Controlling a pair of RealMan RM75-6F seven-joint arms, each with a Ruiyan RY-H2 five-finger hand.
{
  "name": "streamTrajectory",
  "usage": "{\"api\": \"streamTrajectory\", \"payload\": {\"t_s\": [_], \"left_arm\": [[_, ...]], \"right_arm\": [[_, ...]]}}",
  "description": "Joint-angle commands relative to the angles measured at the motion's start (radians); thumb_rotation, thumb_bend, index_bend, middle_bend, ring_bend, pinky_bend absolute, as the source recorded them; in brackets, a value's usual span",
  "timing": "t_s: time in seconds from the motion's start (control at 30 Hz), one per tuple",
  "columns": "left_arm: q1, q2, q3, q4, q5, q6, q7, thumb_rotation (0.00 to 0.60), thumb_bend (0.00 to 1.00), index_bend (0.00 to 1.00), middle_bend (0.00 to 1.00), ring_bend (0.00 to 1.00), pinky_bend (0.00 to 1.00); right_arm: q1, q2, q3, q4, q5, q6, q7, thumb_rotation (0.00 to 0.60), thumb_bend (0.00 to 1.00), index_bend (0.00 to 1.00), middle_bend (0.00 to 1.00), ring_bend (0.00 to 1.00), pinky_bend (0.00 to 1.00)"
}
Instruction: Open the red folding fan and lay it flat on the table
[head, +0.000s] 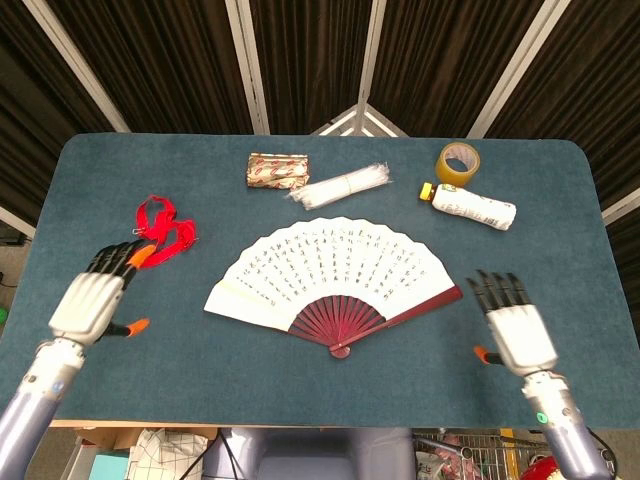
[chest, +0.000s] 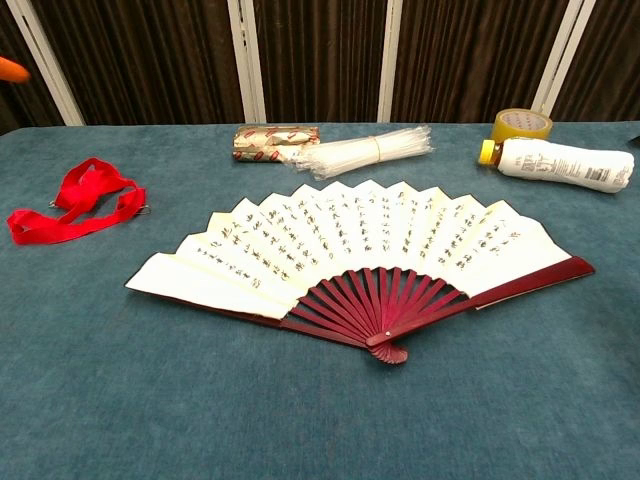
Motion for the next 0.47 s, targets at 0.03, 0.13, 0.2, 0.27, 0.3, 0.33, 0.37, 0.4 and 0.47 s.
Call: {"api": "streamTrajectory", "payload": {"t_s": [0.03,0.13,0.2,0.27,0.3,0.33,0.37,0.4,0.47], "left_arm": [[0.154,-0.006,0.106,0.053,0.175,0.158,-0.040,0.600,0.06,0.00,0.00,0.00,0.00],[0.226,-0.025,0.139,0.099,0.228,0.226,-0.079,0.600,0.06,0.00,0.00,0.00,0.00],[0.262,-0.043,0.147,0.147,0.256,0.268,-0.105,0.600,0.06,0.00,0.00,0.00,0.00],[0.300,-0.059,0.152,0.221,0.290,0.318,-0.114,0.600,0.05,0.00,0.00,0.00,0.00],[0.317,-0.069,0.154,0.261,0.306,0.342,-0.119,0.600,0.05,0.00,0.00,0.00,0.00],[0.325,-0.075,0.155,0.283,0.315,0.352,-0.124,0.600,0.05,0.00,0.00,0.00,0.00],[0.336,-0.080,0.156,0.311,0.321,0.362,-0.129,0.600,0.05,0.00,0.00,0.00,0.00],[0.346,-0.082,0.157,0.330,0.320,0.366,-0.137,0.600,0.05,0.00,0.00,0.00,0.00],[0.360,-0.080,0.148,0.347,0.308,0.371,-0.170,0.600,0.05,0.00,0.00,0.00,0.00]], "right_arm": [[-0.136,0.011,-0.017,0.037,-0.058,0.167,0.160,0.600,0.13,0.00,0.00,0.00,0.00],[-0.198,0.014,-0.038,0.076,-0.099,0.238,0.238,0.600,0.13,0.00,0.00,0.00,0.00],[-0.223,0.021,-0.038,0.103,-0.123,0.279,0.246,0.600,0.13,0.00,0.00,0.00,0.00],[-0.246,0.019,-0.036,0.132,-0.134,0.308,0.243,0.600,0.12,0.00,0.00,0.00,0.00],[-0.253,0.018,-0.035,0.137,-0.131,0.311,0.242,0.600,0.12,0.00,0.00,0.00,0.00],[-0.256,0.018,-0.033,0.137,-0.130,0.312,0.243,0.600,0.13,0.00,0.00,0.00,0.00],[-0.261,0.018,-0.031,0.136,-0.128,0.312,0.246,0.600,0.13,0.00,0.00,0.00,0.00],[-0.264,0.019,-0.027,0.134,-0.126,0.311,0.249,0.600,0.12,0.00,0.00,0.00,0.00],[-0.267,0.019,-0.019,0.136,-0.124,0.307,0.247,0.600,0.12,0.00,0.00,0.00,0.00]]}}
